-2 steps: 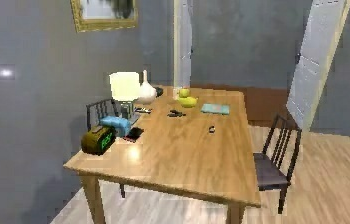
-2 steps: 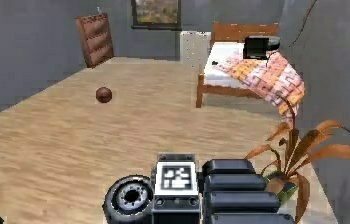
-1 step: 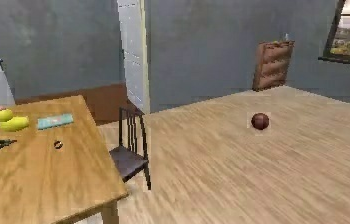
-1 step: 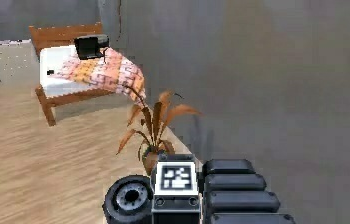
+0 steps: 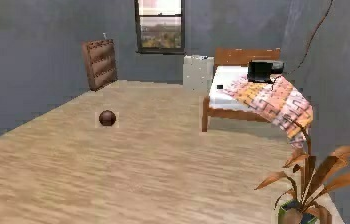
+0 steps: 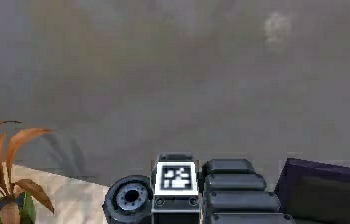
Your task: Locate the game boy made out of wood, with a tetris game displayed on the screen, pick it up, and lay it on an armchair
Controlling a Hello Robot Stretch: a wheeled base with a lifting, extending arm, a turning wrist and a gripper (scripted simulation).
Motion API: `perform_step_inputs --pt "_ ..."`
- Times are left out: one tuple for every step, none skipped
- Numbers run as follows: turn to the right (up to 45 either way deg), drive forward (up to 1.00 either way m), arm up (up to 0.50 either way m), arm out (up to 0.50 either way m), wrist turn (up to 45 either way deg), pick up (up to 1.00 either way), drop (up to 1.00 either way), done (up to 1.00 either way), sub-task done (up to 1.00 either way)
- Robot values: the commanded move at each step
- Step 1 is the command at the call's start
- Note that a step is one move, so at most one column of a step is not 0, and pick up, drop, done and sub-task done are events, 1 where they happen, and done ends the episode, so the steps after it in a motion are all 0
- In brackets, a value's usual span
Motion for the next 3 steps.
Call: perform_step_inputs --pt "39.0 0.00 0.00 0.00 0.0 0.00 0.00 0.00 0.00" --pt "45.0 0.00 0.00 0.00 0.0 0.00 0.00 0.00 0.00" --pt "45.0 0.00 0.00 0.00 0.0 0.00 0.00 0.00 0.00"
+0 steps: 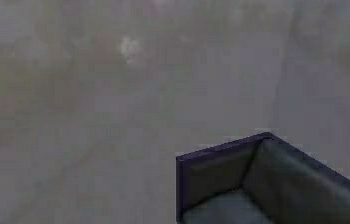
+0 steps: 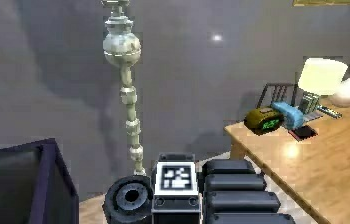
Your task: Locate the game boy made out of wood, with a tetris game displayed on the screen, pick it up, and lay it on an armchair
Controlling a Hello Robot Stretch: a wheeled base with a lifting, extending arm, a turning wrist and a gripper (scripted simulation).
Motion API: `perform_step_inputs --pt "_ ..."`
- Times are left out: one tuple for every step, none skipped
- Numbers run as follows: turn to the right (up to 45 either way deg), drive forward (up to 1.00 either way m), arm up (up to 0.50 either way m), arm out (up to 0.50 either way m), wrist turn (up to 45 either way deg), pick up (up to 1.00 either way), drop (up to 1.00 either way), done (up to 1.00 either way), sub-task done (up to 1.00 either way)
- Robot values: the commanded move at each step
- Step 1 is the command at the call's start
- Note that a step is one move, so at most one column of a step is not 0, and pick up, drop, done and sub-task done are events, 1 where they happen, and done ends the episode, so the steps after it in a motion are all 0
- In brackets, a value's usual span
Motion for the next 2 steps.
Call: perform_step_inputs --pt "45.0 0.00 0.00 0.00 0.0 0.00 0.00 0.00 0.00" --pt "42.0 0.00 0.00 0.00 0.0 0.00 0.00 0.00 0.00"
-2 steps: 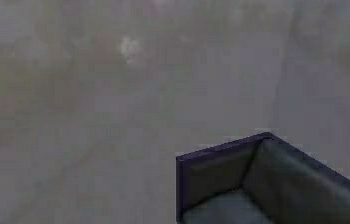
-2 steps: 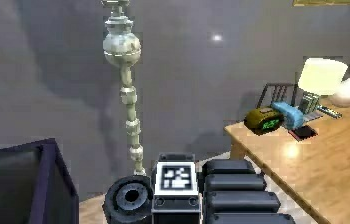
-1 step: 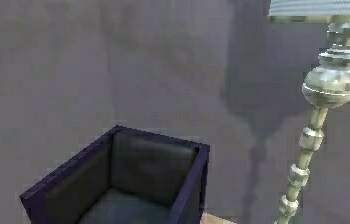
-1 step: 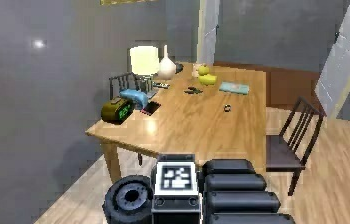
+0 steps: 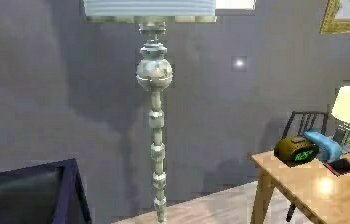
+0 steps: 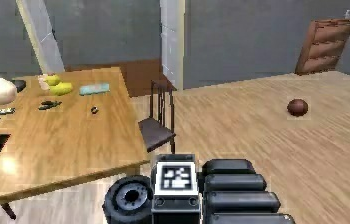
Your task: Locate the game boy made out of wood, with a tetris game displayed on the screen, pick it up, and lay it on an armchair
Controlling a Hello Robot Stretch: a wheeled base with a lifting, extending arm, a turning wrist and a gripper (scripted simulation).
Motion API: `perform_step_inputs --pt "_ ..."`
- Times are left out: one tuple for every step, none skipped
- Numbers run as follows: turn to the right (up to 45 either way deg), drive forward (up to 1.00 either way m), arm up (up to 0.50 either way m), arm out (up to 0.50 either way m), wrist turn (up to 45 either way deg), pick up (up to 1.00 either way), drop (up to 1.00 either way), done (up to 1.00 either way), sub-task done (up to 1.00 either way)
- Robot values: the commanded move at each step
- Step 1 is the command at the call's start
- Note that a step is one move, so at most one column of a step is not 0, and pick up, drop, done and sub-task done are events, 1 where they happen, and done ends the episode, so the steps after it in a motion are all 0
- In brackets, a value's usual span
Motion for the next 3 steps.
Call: perform_step_inputs --pt "-45.0 0.00 0.00 0.00 0.0 0.00 0.00 0.00 0.00" --pt "-45.0 0.00 0.00 0.00 0.0 0.00 0.00 0.00 0.00" --pt "-45.0 0.00 0.00 0.00 0.0 0.00 0.00 0.00 0.00"
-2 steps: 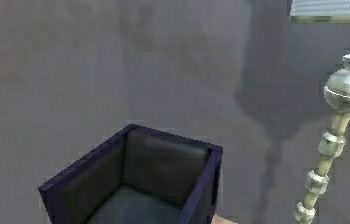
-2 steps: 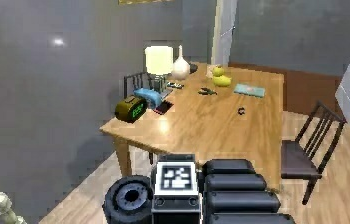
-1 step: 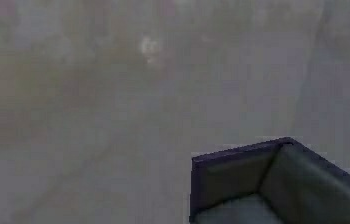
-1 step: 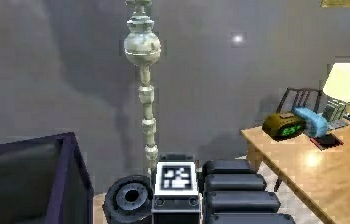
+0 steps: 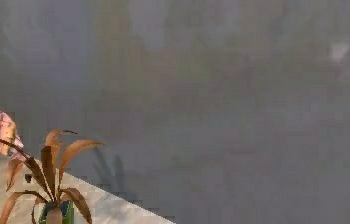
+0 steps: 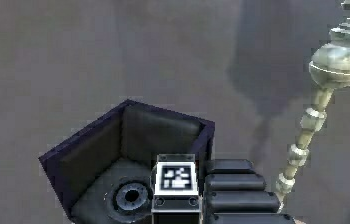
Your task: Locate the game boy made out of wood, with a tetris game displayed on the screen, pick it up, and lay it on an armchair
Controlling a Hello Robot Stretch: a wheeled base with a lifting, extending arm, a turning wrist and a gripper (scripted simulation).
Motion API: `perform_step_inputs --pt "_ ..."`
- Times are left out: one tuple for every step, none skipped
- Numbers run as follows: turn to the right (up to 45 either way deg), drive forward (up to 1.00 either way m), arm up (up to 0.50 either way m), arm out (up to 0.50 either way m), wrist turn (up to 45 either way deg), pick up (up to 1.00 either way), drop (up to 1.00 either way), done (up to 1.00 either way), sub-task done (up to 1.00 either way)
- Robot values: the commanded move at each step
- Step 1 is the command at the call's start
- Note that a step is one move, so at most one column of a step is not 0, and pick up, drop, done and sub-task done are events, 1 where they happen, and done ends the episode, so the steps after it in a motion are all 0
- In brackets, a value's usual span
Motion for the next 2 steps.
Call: perform_step_inputs --pt "-21.0 0.00 0.00 0.00 0.0 0.00 0.00 0.00 0.00" --pt "0.0 0.00 0.00 0.48 0.0 0.00 0.00 0.00 0.00"
